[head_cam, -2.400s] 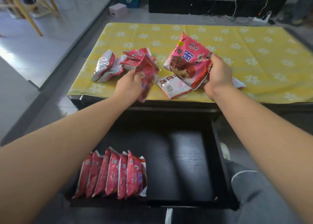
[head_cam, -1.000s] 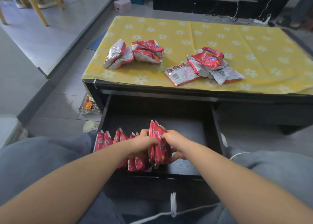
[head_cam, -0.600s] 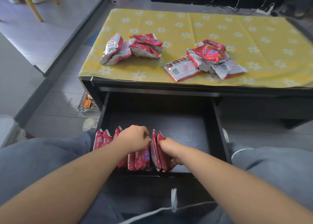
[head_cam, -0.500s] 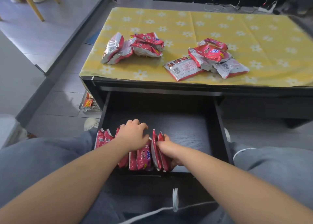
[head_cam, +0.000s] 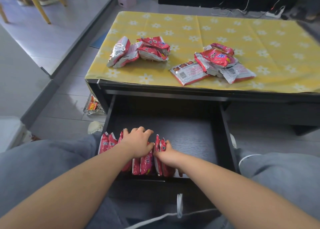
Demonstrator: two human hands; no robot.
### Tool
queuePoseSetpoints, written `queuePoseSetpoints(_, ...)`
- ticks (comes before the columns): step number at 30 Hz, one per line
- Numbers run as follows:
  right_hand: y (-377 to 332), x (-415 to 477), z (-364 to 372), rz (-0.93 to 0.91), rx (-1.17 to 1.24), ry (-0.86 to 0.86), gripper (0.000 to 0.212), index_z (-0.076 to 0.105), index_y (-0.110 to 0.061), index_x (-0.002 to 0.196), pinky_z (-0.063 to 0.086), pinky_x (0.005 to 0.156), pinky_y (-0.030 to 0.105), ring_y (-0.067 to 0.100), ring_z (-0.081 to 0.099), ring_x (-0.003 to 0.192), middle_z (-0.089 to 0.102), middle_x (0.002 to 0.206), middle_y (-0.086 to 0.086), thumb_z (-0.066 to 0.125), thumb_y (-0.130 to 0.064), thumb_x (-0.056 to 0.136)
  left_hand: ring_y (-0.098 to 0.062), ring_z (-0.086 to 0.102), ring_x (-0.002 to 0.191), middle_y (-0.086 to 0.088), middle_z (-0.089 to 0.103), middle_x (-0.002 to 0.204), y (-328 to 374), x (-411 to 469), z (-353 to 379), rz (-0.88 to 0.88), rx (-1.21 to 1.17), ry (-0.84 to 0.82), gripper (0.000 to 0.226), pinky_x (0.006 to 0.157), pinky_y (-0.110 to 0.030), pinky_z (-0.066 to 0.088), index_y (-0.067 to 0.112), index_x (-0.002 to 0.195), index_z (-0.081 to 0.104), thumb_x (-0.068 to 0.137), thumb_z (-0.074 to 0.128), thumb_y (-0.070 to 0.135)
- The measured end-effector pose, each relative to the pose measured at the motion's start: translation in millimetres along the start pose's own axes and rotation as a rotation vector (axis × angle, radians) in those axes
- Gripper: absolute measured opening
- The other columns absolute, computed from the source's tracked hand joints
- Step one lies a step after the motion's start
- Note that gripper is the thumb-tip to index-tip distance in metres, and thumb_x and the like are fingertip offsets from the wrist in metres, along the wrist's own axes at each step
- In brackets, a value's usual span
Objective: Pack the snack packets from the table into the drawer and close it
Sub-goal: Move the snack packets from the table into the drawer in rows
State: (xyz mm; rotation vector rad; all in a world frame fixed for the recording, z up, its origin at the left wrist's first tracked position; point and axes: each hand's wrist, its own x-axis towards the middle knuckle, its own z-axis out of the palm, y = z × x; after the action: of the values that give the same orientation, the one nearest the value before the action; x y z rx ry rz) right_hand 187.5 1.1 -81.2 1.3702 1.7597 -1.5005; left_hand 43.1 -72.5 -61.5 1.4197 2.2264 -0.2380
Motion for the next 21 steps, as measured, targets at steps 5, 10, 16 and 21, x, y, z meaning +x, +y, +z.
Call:
queuePoseSetpoints(5, 2.3, -0.9, -11.0, -0.132, -0.22, 0.221, 0.089, -0.003, -0.031, 0.167, 0.042, 0.114, 0.046, 0.04, 0.041, 0.148, 0.019, 0.172, 0.016, 0.041, -0.066, 0.098, -0.029, 0.035, 0.151, -0.002, 0.039, 0.162, 3.4, -0.3, -8.5, 0.005, -0.034, 0.073, 0.063, 0.121, -0.068, 0.02, 0.033, 0.16, 0.032, 0.101, 0.048, 0.049)
queuePoseSetpoints(10, -15.7, -1.2, -41.6, -0.298, -0.332, 0.451, 0.077, 0.011, -0.025, 0.165, 0.034, 0.12, 0.055, 0.037, 0.022, 0.156, 0.021, 0.171, 0.014, 0.046, -0.052, 0.102, -0.027, 0.033, 0.153, -0.002, 0.037, 0.164, 7.0, 7.0, -33.2, 0.047, -0.087, 0.2, 0.066, 0.122, -0.066, 0.022, 0.035, 0.16, 0.034, 0.099, 0.054, 0.048)
queuePoseSetpoints(16, -53.6, -19.5, -103.7, -0.484, -0.452, 0.653, 0.066, 0.026, -0.02, 0.161, 0.032, 0.12, 0.058, 0.035, 0.011, 0.159, 0.032, 0.166, 0.012, 0.051, -0.04, 0.103, -0.03, 0.044, 0.145, -0.004, 0.045, 0.158, 28.0, 26.9, -78.8, 0.106, -0.138, 0.397, 0.063, 0.119, -0.055, 0.034, 0.032, 0.156, 0.043, 0.095, 0.058, 0.043)
queuePoseSetpoints(21, -71.7, -28.6, -174.5, -0.601, -0.559, 0.789, 0.059, 0.037, -0.018, 0.155, 0.044, 0.11, 0.049, 0.041, 0.047, 0.141, 0.024, 0.169, 0.014, 0.053, -0.03, 0.1, -0.032, 0.05, 0.138, -0.005, 0.051, 0.151, 55.6, 49.0, -110.6, 0.157, -0.151, 0.469, 0.059, 0.114, -0.049, 0.039, 0.027, 0.152, 0.049, 0.095, 0.058, 0.039)
